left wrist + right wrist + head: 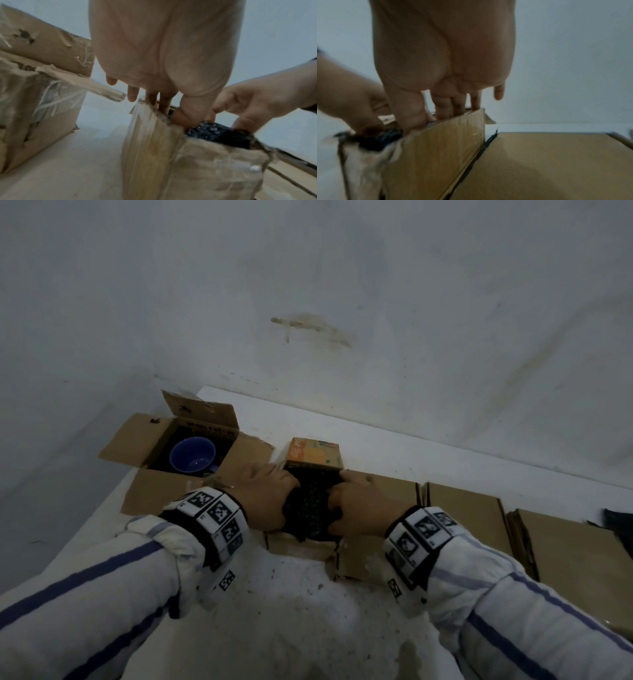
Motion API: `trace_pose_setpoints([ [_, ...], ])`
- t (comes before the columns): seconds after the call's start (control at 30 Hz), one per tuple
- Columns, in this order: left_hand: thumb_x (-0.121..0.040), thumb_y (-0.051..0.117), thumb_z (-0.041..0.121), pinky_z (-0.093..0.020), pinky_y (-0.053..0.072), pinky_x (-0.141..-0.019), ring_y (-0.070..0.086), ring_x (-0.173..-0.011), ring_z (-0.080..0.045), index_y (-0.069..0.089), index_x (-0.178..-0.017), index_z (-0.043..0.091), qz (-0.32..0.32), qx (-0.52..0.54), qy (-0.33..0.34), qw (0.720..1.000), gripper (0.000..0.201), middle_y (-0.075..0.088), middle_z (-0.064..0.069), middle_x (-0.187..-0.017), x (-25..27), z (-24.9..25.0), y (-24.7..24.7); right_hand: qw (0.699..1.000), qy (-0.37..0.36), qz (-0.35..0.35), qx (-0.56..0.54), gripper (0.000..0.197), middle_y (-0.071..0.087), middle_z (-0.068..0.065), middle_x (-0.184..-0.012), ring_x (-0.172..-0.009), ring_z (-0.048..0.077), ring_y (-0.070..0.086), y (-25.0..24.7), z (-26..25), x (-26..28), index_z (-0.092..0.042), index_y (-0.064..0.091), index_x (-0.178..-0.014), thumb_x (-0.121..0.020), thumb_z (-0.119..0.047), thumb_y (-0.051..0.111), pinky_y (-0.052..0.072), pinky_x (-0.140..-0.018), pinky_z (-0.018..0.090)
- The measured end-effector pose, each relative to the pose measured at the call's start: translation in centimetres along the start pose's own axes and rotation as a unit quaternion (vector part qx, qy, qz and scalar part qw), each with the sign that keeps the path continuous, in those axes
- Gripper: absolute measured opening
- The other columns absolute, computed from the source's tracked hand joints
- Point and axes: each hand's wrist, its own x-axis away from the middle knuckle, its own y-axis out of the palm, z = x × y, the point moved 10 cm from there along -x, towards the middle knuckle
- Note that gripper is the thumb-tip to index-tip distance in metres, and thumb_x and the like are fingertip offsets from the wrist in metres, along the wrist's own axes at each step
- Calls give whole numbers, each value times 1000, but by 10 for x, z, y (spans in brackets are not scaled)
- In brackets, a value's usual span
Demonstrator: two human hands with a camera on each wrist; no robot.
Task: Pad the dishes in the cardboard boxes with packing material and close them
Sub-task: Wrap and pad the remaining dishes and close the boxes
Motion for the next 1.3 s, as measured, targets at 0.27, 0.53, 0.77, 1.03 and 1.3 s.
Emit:
trace_pose_setpoints([
  [0.27, -86, 49, 24, -38, 30, -104, 41, -125, -23, 49, -127, 25, 155, 78, 9, 985, 40, 47, 0, -131, 2, 79, -49, 949, 82, 163, -257, 21, 61, 8, -111, -103, 23, 56, -16, 72, 62, -4, 64, -104, -93, -16, 50, 41, -81, 26],
  [0.53, -90, 47, 16, -39, 50, -88, 56, -101, -25, 53, -125, 20, 27, 161, 103, 981, 36, 57, -8, -122, -41, 271, -26, 899, 205, 236, -308, 31, 50, 2, -68, -67, 17, 47, 27, 194, 164, -12, 56, -75, -96, -33, 49, 30, -50, 15],
  [0.77, -93, 42, 17, -33, 44, -90, 53, -116, -28, 48, -130, 12, -36, 248, 127, 960, 38, 53, -8, -130, -76, 425, 9, 855, 306, 256, -333, 11, 56, 0, -80, -80, 15, 50, 78, 319, 271, -14, 60, -80, -90, -15, 56, 30, -62, 22],
  [1.03, -90, 49, 8, -34, 43, -89, 48, -94, -24, 54, -94, 13, -59, 276, 127, 951, 8, 50, -12, -100, -93, 530, 30, 848, 432, 155, -266, 22, 63, 16, -105, -103, 30, 59, 160, 408, 344, -3, 63, -99, -92, -20, 51, 45, -87, 34],
  [1.3, -93, 45, 11, -34, 43, -96, 53, -109, -28, 59, -114, 7, -55, 304, 94, 946, 26, 58, -13, -118, -101, 537, 39, 862, 448, 130, -199, 55, 45, 19, -122, -113, 33, 47, 196, 417, 344, -3, 52, -116, -81, -44, 61, 41, -96, 37],
])
